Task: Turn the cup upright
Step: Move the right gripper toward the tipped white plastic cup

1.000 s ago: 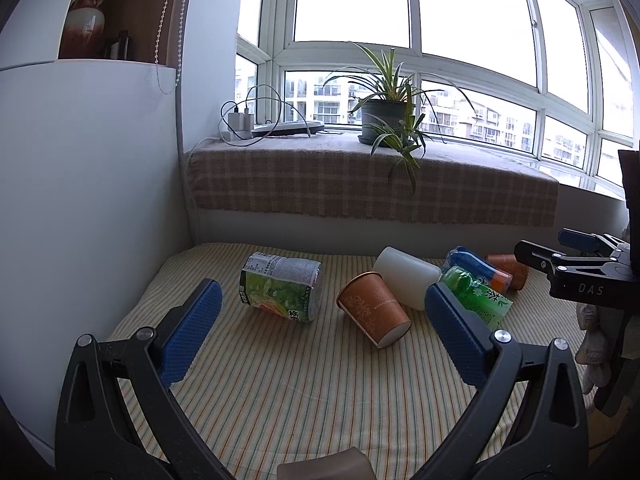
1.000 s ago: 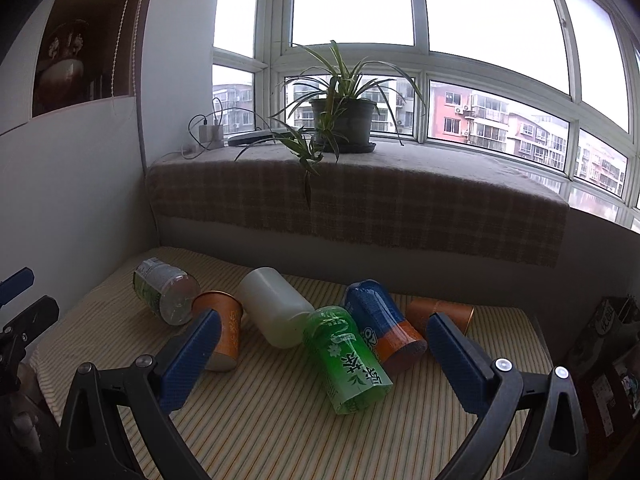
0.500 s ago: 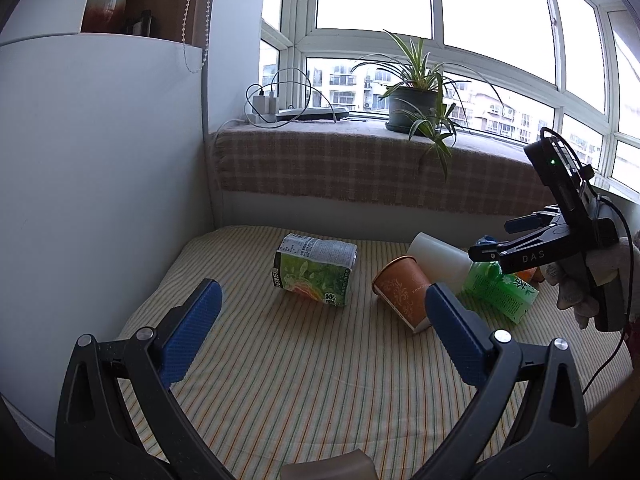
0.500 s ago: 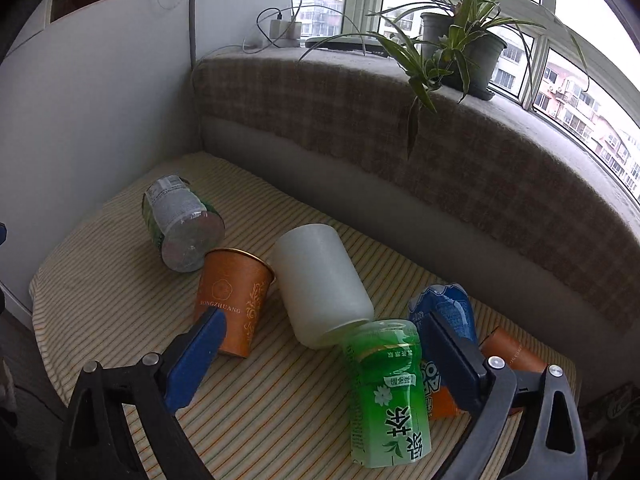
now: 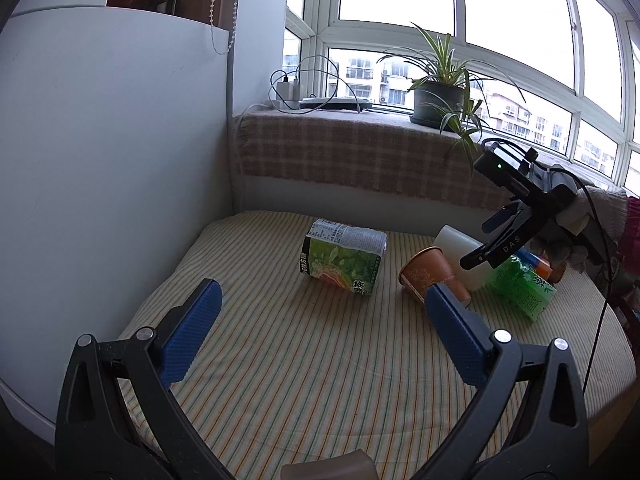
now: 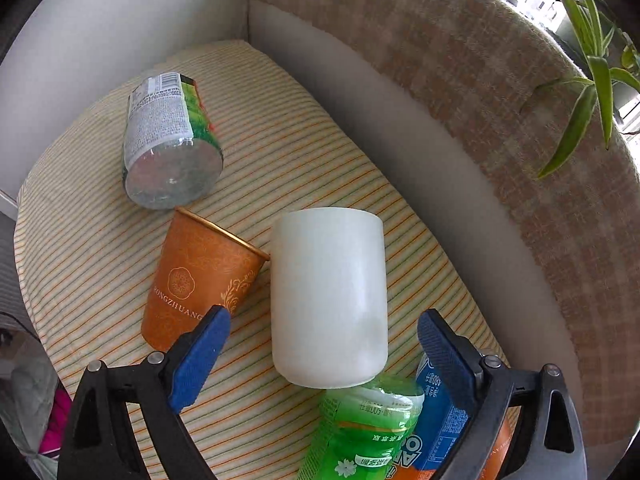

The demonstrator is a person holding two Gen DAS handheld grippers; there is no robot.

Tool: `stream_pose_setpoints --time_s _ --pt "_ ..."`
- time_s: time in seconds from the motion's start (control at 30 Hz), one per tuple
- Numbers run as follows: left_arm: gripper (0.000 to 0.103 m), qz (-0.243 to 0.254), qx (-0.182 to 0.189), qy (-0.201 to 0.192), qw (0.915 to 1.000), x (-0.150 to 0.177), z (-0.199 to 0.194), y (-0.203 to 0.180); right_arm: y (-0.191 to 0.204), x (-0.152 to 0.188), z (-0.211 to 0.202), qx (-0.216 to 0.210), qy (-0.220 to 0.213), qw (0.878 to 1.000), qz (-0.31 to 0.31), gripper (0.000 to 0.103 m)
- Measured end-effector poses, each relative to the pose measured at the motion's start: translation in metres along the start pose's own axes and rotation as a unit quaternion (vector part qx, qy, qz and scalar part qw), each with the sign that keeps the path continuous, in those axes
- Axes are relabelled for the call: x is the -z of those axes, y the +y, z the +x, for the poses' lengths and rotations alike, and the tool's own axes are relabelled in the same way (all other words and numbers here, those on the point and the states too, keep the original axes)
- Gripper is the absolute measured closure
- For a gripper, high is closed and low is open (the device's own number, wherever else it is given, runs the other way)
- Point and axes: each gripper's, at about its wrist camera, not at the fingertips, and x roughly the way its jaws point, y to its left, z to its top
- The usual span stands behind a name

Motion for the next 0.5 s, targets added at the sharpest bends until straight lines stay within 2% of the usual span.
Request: stream_pose_setpoints --time_s 0.07,0.3,0.5 --pt "0.000 -0.004 -0.004 0.002 1.0000 0.000 0.003 0.003 0.001 -0.006 0.006 0.008 0.015 1.000 -0.013 0.007" --pt "0.000 -0.008 -0.016 0.001 0.9998 -0.002 0.008 0.012 0.000 -0.021 0.031 -0.008 0.046 0.998 -0.030 0.007" --pt "0.000 -0.013 -0.020 0.004 0.9997 -0.001 0.012 0.018 -0.003 -0.028 0.056 -0.014 0.065 0.997 -0.032 0.017"
